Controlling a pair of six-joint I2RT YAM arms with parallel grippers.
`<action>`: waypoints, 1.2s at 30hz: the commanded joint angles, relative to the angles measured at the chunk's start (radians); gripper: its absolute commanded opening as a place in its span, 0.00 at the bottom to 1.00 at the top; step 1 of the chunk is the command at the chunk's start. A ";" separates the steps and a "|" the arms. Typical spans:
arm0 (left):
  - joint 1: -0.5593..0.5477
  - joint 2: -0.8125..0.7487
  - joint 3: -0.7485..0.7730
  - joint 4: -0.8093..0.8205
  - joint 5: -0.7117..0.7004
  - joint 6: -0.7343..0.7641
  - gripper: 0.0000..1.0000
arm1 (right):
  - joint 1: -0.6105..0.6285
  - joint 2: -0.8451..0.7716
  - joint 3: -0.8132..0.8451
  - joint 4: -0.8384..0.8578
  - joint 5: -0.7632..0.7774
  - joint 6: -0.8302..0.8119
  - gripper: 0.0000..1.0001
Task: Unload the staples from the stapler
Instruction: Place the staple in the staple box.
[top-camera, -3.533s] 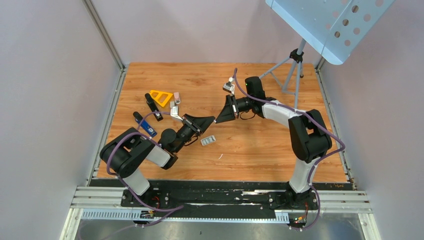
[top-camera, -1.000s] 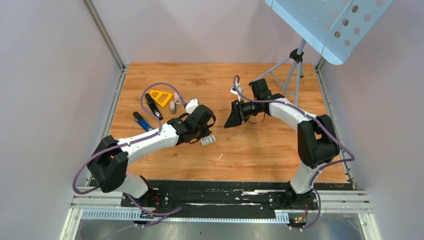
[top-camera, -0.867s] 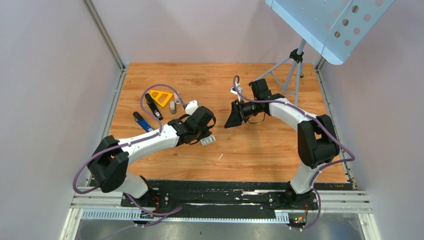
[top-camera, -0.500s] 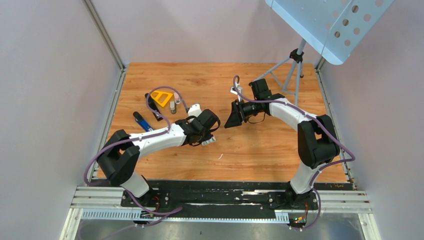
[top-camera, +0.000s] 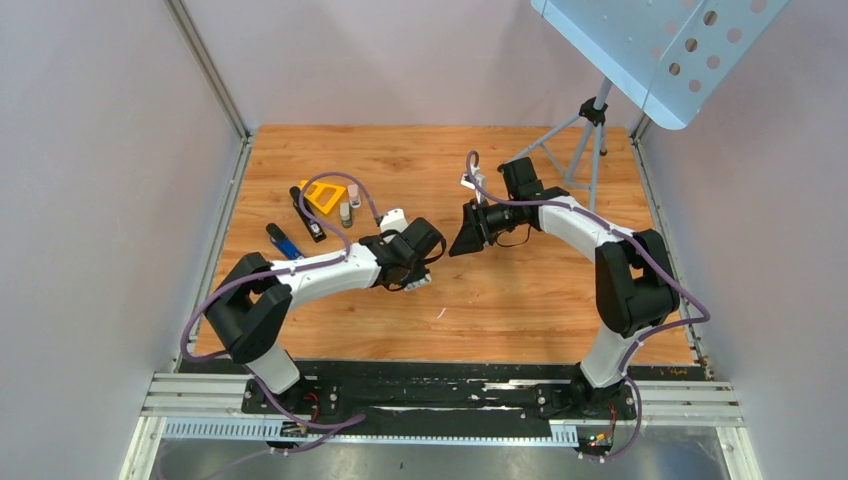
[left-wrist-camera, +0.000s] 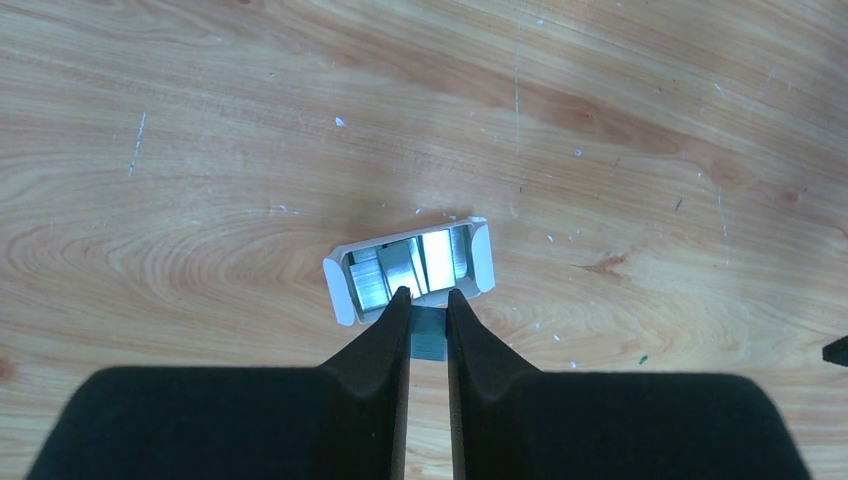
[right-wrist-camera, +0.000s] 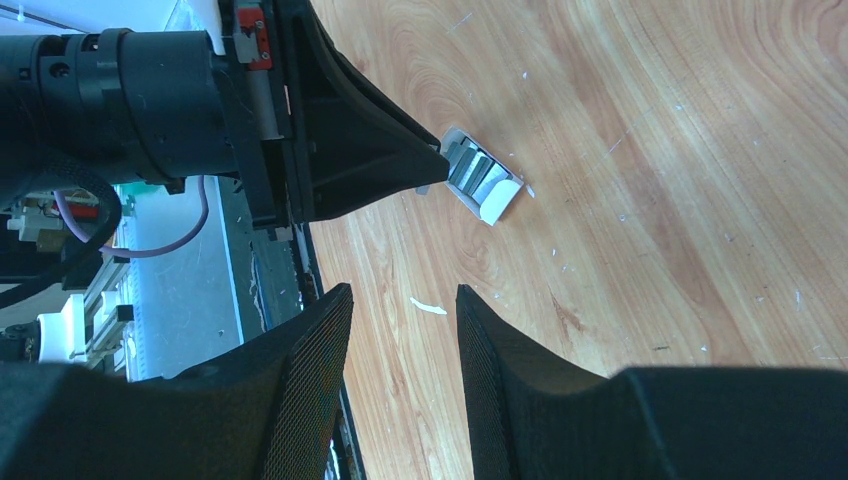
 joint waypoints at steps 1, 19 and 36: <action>-0.009 0.029 0.033 -0.017 -0.021 -0.010 0.02 | -0.014 0.002 -0.005 -0.021 -0.007 -0.024 0.47; -0.009 0.083 0.068 -0.072 -0.081 -0.051 0.03 | -0.024 0.012 -0.005 -0.021 -0.016 -0.023 0.47; -0.008 0.130 0.098 -0.117 -0.091 -0.074 0.04 | -0.032 0.016 -0.005 -0.021 -0.023 -0.021 0.47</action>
